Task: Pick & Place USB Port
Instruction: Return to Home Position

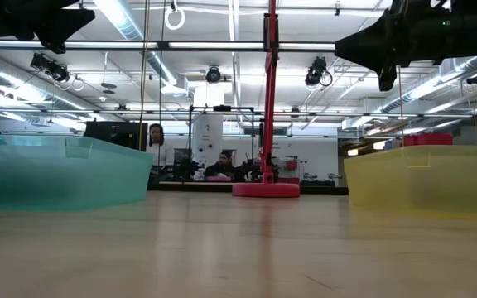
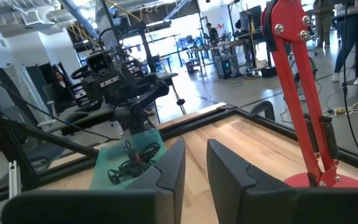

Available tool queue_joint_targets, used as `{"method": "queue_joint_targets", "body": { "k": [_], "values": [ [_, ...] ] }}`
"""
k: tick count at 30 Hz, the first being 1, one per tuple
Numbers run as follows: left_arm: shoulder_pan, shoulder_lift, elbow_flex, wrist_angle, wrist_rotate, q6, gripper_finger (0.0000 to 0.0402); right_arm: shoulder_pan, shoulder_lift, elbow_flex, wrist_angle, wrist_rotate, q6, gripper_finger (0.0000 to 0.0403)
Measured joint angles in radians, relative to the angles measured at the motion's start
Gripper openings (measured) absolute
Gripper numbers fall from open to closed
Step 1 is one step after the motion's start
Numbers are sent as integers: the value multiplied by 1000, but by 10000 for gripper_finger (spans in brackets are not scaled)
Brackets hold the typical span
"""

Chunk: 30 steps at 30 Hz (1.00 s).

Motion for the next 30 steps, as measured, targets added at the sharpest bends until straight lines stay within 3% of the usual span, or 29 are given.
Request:
{"method": "queue_joint_targets", "body": {
  "k": [10, 18, 22, 26, 30],
  "values": [
    [0, 0, 0, -2, 0, 3, 238, 0, -48, -9, -2, -9, 0, 70],
    [109, -11, -19, 40, 12, 2, 238, -1, -216, -230, 133, 0, 0, 70],
    [202, -11, -92, 96, 13, 1, 238, -3, -250, -233, -44, -4, -1, 70],
    [275, -9, -97, -26, 0, -4, 238, -3, -312, -233, -191, -10, -1, 70],
    [324, -11, -97, -93, 0, -4, 238, -8, -452, -233, -325, -10, -1, 70]
  ]
}}
